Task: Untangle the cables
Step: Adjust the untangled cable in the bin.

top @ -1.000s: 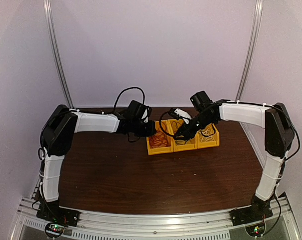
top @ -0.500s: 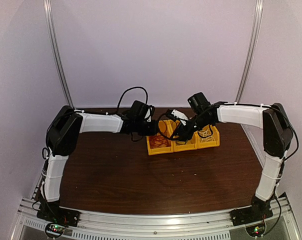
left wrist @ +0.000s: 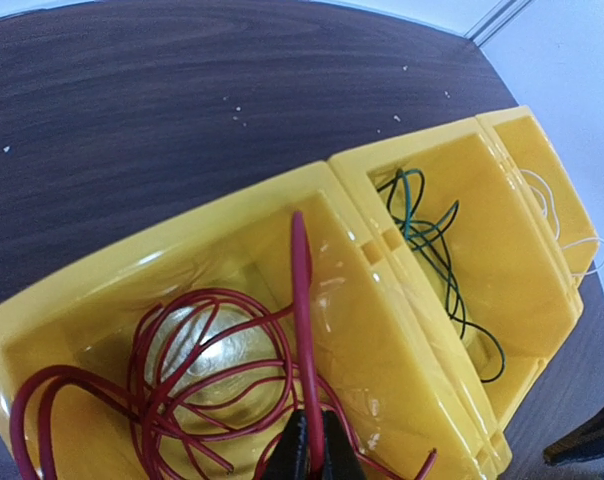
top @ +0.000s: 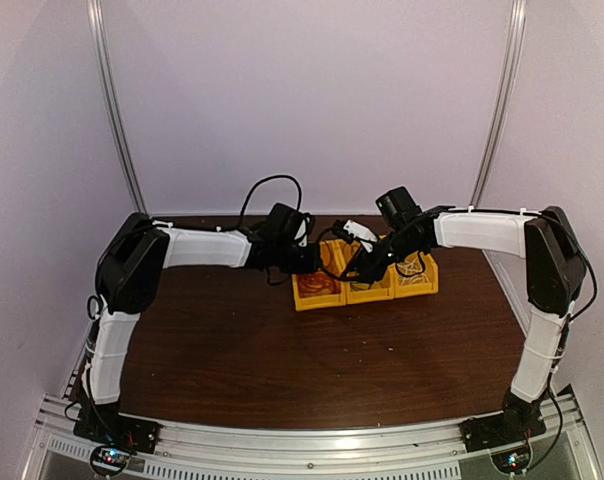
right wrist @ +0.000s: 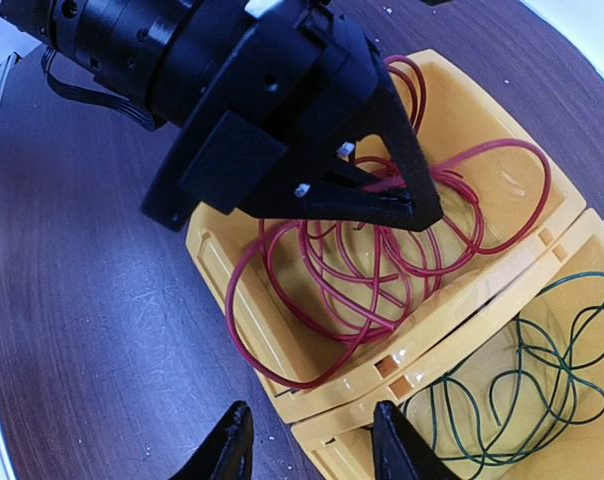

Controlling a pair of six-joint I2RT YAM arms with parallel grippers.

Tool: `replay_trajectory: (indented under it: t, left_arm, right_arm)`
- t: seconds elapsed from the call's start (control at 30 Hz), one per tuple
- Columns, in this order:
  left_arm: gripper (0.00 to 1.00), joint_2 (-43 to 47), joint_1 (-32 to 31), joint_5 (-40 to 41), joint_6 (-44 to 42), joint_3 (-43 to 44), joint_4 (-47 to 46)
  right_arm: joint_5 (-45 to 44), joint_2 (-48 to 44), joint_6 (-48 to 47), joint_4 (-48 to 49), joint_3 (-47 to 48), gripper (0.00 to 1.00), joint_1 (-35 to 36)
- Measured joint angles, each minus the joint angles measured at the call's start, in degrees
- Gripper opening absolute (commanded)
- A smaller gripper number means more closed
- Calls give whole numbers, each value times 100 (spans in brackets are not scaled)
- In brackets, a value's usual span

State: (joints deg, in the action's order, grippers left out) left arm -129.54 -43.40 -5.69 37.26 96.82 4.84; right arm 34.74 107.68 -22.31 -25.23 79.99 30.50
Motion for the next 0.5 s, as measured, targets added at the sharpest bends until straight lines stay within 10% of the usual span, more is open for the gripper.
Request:
replay_trajectory:
  t: [0.5]
  left_arm:
    - [52,682,-57,737,-195,-155,1080]
  right_arm:
    - [-186,-238,-24,-140,22,42,-59]
